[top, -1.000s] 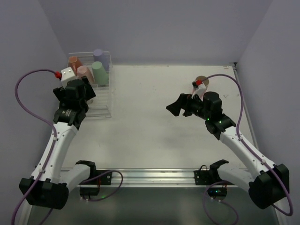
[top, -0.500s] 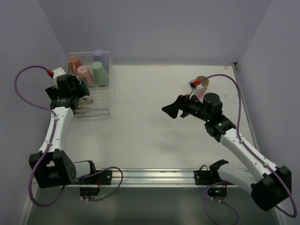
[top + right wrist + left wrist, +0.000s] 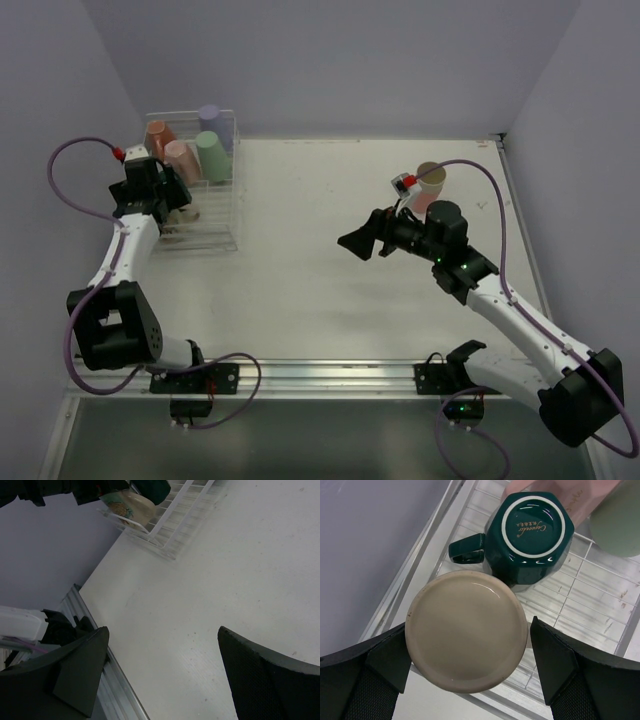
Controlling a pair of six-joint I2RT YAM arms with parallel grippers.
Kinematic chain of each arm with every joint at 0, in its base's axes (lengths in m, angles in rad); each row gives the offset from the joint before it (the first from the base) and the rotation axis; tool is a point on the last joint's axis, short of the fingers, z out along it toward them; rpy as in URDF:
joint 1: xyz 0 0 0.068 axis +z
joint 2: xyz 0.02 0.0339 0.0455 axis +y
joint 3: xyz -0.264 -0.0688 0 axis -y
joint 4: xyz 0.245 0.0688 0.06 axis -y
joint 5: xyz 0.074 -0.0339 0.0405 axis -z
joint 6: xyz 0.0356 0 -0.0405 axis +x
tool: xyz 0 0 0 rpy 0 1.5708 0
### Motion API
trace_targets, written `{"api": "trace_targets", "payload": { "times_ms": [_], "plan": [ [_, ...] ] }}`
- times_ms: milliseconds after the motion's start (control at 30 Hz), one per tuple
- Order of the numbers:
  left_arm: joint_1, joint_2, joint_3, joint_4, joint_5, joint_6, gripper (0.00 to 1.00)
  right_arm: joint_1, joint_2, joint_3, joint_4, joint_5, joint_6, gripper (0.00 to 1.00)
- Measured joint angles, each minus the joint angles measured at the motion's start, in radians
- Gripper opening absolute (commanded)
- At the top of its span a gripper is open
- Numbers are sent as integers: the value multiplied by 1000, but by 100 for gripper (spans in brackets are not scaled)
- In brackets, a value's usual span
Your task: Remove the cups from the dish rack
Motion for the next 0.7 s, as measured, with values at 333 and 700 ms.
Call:
{"api": "trace_targets", "payload": {
  "times_ms": [333,700],
  "plan": [
    [8,49,1,49,-5,20,100,13,0,0,0,0,-3,92],
    [10,24,-43,125,0,26,51,40,35,0,0,-1,-12,91]
  ]
}}
